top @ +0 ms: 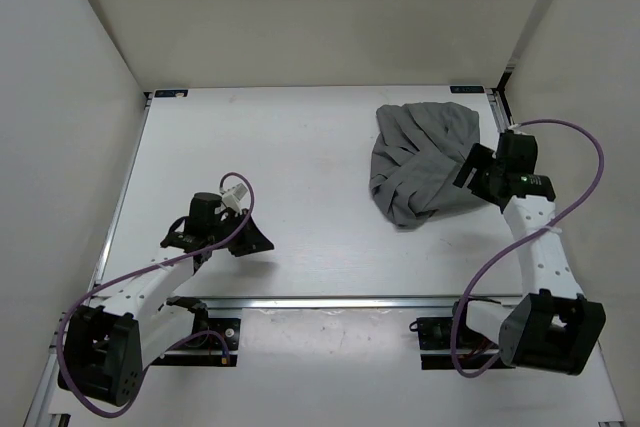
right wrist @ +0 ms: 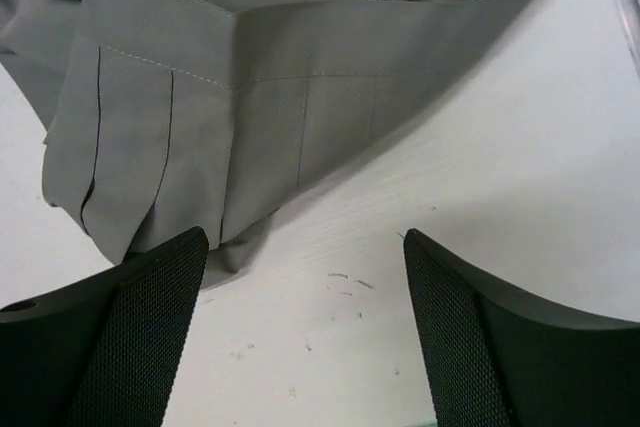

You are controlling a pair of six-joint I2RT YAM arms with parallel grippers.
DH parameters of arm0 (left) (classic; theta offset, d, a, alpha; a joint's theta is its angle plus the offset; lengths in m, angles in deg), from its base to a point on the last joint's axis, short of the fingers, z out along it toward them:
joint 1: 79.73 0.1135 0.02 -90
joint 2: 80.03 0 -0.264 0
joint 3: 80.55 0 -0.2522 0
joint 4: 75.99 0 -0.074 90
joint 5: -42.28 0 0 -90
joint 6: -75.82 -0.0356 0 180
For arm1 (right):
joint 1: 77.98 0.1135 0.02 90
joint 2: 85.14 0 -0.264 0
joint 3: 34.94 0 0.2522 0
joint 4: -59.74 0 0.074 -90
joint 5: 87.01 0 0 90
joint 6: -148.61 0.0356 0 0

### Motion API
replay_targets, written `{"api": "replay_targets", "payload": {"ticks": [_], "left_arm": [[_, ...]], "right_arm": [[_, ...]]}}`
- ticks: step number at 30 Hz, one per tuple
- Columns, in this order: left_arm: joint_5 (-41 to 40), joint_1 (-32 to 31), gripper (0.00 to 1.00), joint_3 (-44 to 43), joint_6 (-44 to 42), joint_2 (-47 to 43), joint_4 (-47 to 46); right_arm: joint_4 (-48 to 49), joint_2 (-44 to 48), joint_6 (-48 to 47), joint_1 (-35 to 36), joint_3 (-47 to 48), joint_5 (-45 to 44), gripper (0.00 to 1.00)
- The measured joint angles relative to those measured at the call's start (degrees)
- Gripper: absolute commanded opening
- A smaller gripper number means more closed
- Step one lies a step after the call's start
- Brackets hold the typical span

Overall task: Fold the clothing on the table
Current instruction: Flatten the skirt out

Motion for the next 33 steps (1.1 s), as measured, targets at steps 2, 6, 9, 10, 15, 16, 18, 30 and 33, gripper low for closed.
{"api": "replay_targets", "payload": {"ticks": [2, 6, 9, 10, 15, 16, 18, 30, 33], "left_arm": [[-0.04, -0.07, 0.13, 0.0, -0.13, -0.02, 0.09], [0.15, -0.48, 0.07, 0.0, -0.17, -0.04, -0.22], [0.15, -0.52, 0.05, 0.02, -0.15, -0.26, -0.35], [0.15, -0.52, 0.04, 0.02, -0.17, -0.44, -0.37], [0.15, -0.35, 0.04, 0.02, -0.2, -0.87, -0.5], [0.15, -0.31, 0.04, 0.02, -0.2, -0.87, -0.52], [0.15, -0.26, 0.04, 0.02, -0.17, -0.87, -0.55], [0.57, 0.26, 0.03, 0.09, -0.11, -1.01, -0.98], [0.87, 0.28, 0.03, 0.35, 0.11, -1.01, -1.62]], "right_arm": [[1.22, -2.58, -0.7, -0.5, 0.5, 3.08, 0.79], [4.5, -10.49, 0.5, -3.19, 4.17, 8.76, 0.72], [8.04, -15.54, 2.43, -4.11, 5.09, 10.91, 0.68], [8.85, -16.68, 3.1, -4.15, 5.09, 11.54, 0.67], [11.54, -21.86, 5.7, -3.89, 6.01, 14.38, 0.65], [12.13, -22.45, 6.23, -3.72, 6.05, 14.67, 0.65], [12.57, -22.91, 6.82, -3.41, 6.05, 14.84, 0.63], [19.85, -25.83, 8.07, -2.05, 4.33, 14.1, 0.1], [19.61, -28.74, 8.22, -1.25, 4.42, 13.73, 0.0]]}}
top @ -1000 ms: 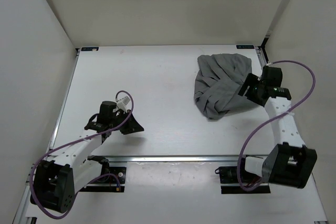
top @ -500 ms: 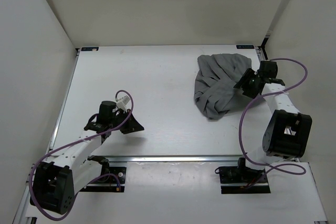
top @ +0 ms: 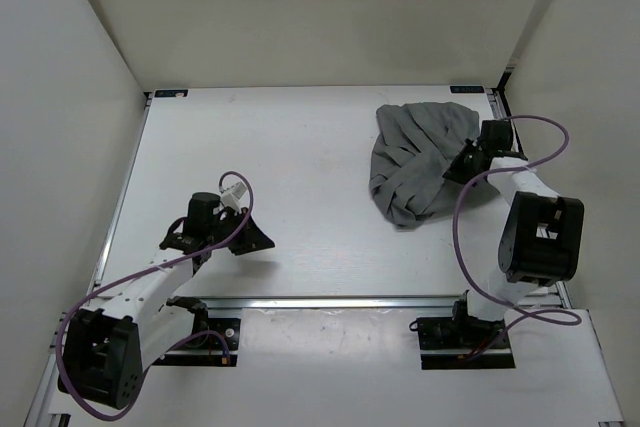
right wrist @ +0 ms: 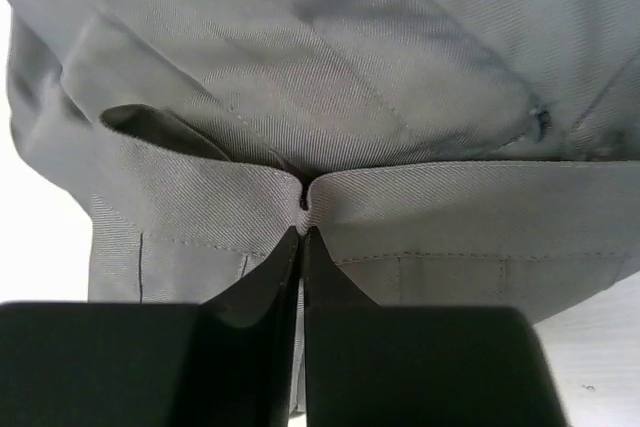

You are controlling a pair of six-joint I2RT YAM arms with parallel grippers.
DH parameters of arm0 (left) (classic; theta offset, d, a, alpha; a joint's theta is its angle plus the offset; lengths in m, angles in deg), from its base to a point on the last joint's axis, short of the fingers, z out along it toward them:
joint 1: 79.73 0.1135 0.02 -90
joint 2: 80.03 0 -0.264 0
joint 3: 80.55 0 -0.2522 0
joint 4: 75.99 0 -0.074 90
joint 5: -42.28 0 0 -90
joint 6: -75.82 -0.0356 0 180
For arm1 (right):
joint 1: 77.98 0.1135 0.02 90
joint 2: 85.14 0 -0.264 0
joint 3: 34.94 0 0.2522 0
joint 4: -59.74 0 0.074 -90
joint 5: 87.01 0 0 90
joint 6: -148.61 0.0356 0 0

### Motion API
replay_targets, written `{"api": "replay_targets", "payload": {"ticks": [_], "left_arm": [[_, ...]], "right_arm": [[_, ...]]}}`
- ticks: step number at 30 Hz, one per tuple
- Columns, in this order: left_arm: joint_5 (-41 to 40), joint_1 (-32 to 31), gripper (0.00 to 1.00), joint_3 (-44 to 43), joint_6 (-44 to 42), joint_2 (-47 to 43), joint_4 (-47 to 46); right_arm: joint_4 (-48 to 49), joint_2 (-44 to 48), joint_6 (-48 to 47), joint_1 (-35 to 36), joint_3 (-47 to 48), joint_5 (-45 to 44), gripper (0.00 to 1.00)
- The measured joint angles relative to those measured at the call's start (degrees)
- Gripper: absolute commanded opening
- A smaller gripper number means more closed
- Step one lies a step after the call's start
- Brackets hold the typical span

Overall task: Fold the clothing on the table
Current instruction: Flatten the skirt out

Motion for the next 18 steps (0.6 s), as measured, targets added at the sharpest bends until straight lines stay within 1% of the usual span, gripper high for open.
{"api": "replay_targets", "payload": {"ticks": [2, 4, 7, 8, 10, 14, 17, 18], "left_arm": [[0.2, 0.22, 0.02, 0.17, 0.13, 0.0, -0.09], [0.33, 0.22, 0.01, 0.35, 0.2, 0.02, -0.26], [0.57, 0.24, 0.0, 0.44, 0.44, 0.28, -0.81], [0.66, 0.24, 0.0, 0.5, 0.66, 0.48, -1.11], [0.85, 0.28, 0.0, 0.83, 0.98, 0.96, -1.86], [1.29, 0.33, 0.0, 1.7, 1.57, 1.22, -2.05], [1.46, 0.35, 0.0, 1.92, 1.73, 1.42, -2.21], [1.51, 0.37, 0.0, 1.99, 1.77, 1.46, -2.23]], "right_arm": [[-0.26, -0.26, 0.09, 0.59, -0.02, 0.13, 0.0], [-0.37, 2.25, -0.37, 2.38, 0.28, 0.59, 0.0], [-4.68, 6.32, -2.49, 8.85, 5.01, 0.33, 0.0], [-6.21, 7.3, -3.58, 12.39, 9.29, 1.29, 0.0], [-8.37, 7.21, -6.16, 19.15, 21.03, 4.35, 0.0], [-11.89, 3.65, -13.2, 31.06, 45.35, 11.89, 0.0], [-13.14, 3.82, -17.51, 38.07, 53.16, 15.96, 0.0], [-13.35, 4.57, -18.86, 40.13, 54.01, 16.61, 0.0]]}}
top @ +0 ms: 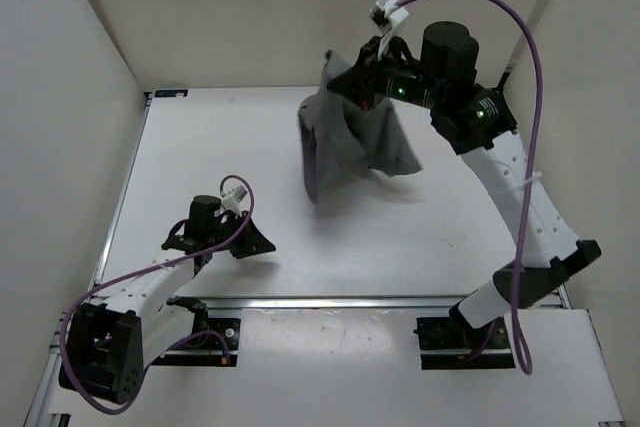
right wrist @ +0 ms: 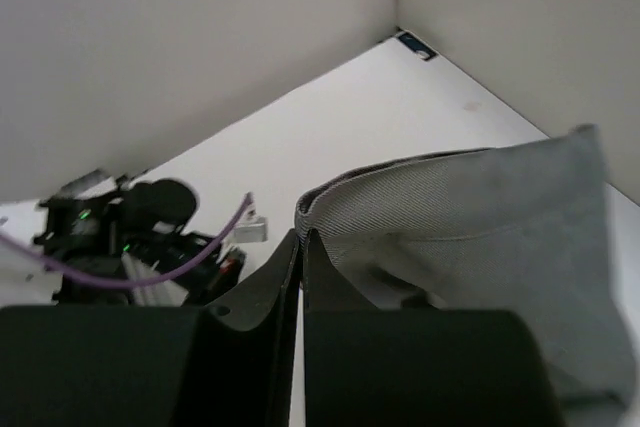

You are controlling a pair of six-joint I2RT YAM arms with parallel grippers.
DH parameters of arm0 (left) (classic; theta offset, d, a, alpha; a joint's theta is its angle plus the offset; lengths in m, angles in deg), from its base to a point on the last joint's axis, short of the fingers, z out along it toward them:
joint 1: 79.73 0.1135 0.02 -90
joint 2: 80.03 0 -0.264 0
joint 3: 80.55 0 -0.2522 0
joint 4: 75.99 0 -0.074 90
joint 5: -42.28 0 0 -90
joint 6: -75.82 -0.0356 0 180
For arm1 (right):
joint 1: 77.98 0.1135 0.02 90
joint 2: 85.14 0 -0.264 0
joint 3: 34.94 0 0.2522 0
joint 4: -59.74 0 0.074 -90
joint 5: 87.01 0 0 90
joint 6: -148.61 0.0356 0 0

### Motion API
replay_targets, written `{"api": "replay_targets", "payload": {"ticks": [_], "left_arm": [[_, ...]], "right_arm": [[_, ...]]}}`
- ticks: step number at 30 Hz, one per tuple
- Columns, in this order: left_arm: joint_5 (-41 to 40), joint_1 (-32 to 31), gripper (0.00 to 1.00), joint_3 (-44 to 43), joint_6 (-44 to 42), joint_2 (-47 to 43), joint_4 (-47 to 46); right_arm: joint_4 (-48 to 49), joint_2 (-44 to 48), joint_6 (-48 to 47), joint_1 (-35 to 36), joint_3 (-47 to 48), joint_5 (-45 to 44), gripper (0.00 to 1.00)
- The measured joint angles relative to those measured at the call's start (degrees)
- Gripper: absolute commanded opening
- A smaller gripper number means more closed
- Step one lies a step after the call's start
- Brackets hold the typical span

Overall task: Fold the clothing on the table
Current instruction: Flatten the skirt out

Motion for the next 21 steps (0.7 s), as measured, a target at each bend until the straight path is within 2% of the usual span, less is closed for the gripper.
{"api": "replay_targets", "payload": {"ticks": [2, 5, 7, 8, 11, 14, 18, 19, 20, 21], "left_arm": [[0.11, 0.09, 0.0, 0.24, 0.13, 0.13, -0.11], [0.26, 0.13, 0.0, 0.35, 0.37, 0.26, -0.28], [0.33, 0.22, 0.0, 0.59, 0.46, 0.28, -0.55], [0.33, 0.26, 0.0, 0.63, 0.52, 0.28, -0.57], [0.39, 0.33, 0.0, 1.01, 0.79, 0.28, -0.81], [0.5, 0.35, 0.0, 1.36, 0.98, 0.28, -0.98], [0.57, 0.63, 0.0, 1.36, 0.94, 0.31, -0.94], [0.59, 0.7, 0.0, 1.31, 0.85, 0.31, -0.87], [0.59, 0.74, 0.0, 1.07, 0.74, 0.33, -0.68], [0.61, 0.92, 0.0, 0.85, 0.74, 0.39, -0.46]], "right_arm": [[-0.98, 4.24, -2.56, 3.39, -1.92, 0.66, 0.0], [0.5, 10.49, -2.16, 0.63, -8.9, 2.01, 0.0], [0.98, 16.44, -0.79, -5.88, -17.27, 3.15, 0.0], [1.64, 19.63, 0.39, -11.43, -22.95, 4.24, 0.01], [4.35, 24.11, 3.32, -23.87, -37.83, 4.7, 0.0], [4.72, 22.05, 4.96, -30.95, -48.89, 4.2, 0.0], [2.25, 14.05, 6.6, -33.22, -56.74, -0.85, 0.0], [1.6, 12.55, 6.93, -33.2, -57.51, -2.38, 0.09], [-0.02, 11.17, 7.63, -32.92, -57.79, -6.4, 0.29], [-0.26, 10.99, 7.91, -32.79, -57.79, -7.39, 0.36]]}}
